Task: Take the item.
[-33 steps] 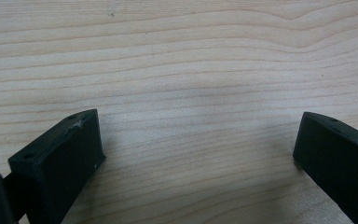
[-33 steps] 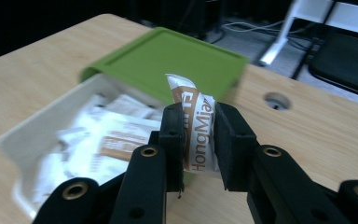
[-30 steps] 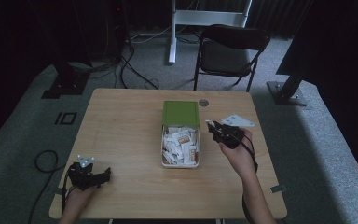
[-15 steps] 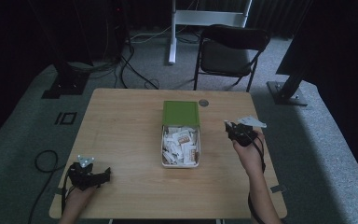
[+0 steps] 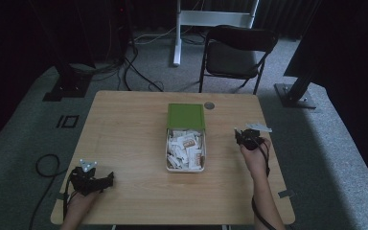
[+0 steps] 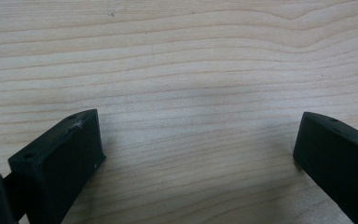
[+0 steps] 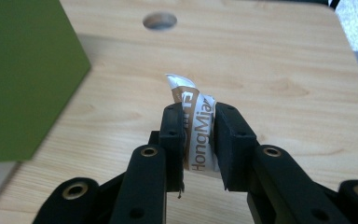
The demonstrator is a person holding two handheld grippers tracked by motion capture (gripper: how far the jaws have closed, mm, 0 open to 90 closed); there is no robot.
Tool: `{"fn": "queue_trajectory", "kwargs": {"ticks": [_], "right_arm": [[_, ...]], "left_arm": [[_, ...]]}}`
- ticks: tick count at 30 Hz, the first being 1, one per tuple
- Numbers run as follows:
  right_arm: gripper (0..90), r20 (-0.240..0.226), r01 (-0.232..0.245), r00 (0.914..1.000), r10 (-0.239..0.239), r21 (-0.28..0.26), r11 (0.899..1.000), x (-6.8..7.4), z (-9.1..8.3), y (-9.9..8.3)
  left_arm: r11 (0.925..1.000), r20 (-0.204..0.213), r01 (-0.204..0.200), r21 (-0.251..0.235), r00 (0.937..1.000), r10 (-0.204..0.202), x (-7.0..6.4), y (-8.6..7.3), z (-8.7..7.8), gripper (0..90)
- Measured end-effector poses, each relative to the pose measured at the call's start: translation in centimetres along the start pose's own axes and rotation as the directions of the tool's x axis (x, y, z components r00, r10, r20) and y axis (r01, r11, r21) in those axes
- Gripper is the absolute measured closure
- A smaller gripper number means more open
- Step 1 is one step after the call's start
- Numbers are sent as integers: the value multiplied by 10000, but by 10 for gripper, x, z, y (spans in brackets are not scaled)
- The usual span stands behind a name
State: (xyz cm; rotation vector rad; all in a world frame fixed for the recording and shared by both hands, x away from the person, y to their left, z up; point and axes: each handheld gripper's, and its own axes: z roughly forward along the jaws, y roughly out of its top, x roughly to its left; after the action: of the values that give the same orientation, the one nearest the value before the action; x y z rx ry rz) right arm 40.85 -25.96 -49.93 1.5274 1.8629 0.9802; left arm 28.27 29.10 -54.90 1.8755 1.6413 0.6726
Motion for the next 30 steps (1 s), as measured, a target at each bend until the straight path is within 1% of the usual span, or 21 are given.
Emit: {"fn": "queue_trajectory", "kwargs": {"ticks": [2, 5, 8, 14, 15, 19, 20, 21, 22, 24, 26, 29, 30], "right_arm": [[740, -74, 165, 9998, -163, 246, 9996, 0, 7, -2], [740, 88, -16, 10000, 13, 433, 9991, -2, 17, -5], [740, 115, -24, 9999, 18, 485, 9988, -3, 20, -5], [741, 507, -141, 9987, 102, 760, 9970, -6, 37, -4], [741, 550, -125, 9985, 80, 808, 9966, -6, 40, -5], [733, 649, -303, 9976, 245, 895, 9955, -7, 48, -6], [722, 661, -377, 9973, 321, 850, 9957, -8, 49, -6], [697, 667, -505, 9967, 453, 784, 9956, -8, 49, -5], [667, 626, -528, 9969, 480, 770, 9956, -9, 49, -5], [605, 609, -397, 9975, 355, 689, 9968, -10, 48, -4], [578, 519, -338, 9982, 305, 632, 9974, -10, 46, -4], [513, 401, -390, 9985, 366, 607, 9974, -11, 42, -6], [496, 278, -362, 9990, 344, 682, 9970, -10, 41, -6]], "left_arm": [[10000, 1, -2, 0, 10000, 2, 0, 0, 0, 21], [10000, 0, -1, 0, 10000, 1, 0, 0, 0, 21], [10000, 0, 0, -1, 10000, 0, 0, 0, 0, 21], [10000, -2, 0, 1, 10000, 0, 0, 0, 0, 21], [10000, 0, 2, -1, 10000, -2, 0, 0, 0, 21], [10000, 0, 1, -2, 10000, -1, 0, 0, 0, 21], [10000, 1, 2, -2, 10000, -2, 0, 0, 0, 21], [10000, 3, 0, 0, 10000, 0, 0, 0, 0, 21], [10000, 2, -2, -1, 10000, 2, 0, 0, 0, 21], [10000, -1, -2, -1, 10000, 2, 0, 0, 0, 21], [10000, 1, 1, 0, 10000, -1, 0, 0, 0, 21], [10000, 2, 2, 0, 10000, -2, 0, 0, 0, 21], [10000, 1, 2, 0, 10000, -2, 0, 0, 0, 21]]}}
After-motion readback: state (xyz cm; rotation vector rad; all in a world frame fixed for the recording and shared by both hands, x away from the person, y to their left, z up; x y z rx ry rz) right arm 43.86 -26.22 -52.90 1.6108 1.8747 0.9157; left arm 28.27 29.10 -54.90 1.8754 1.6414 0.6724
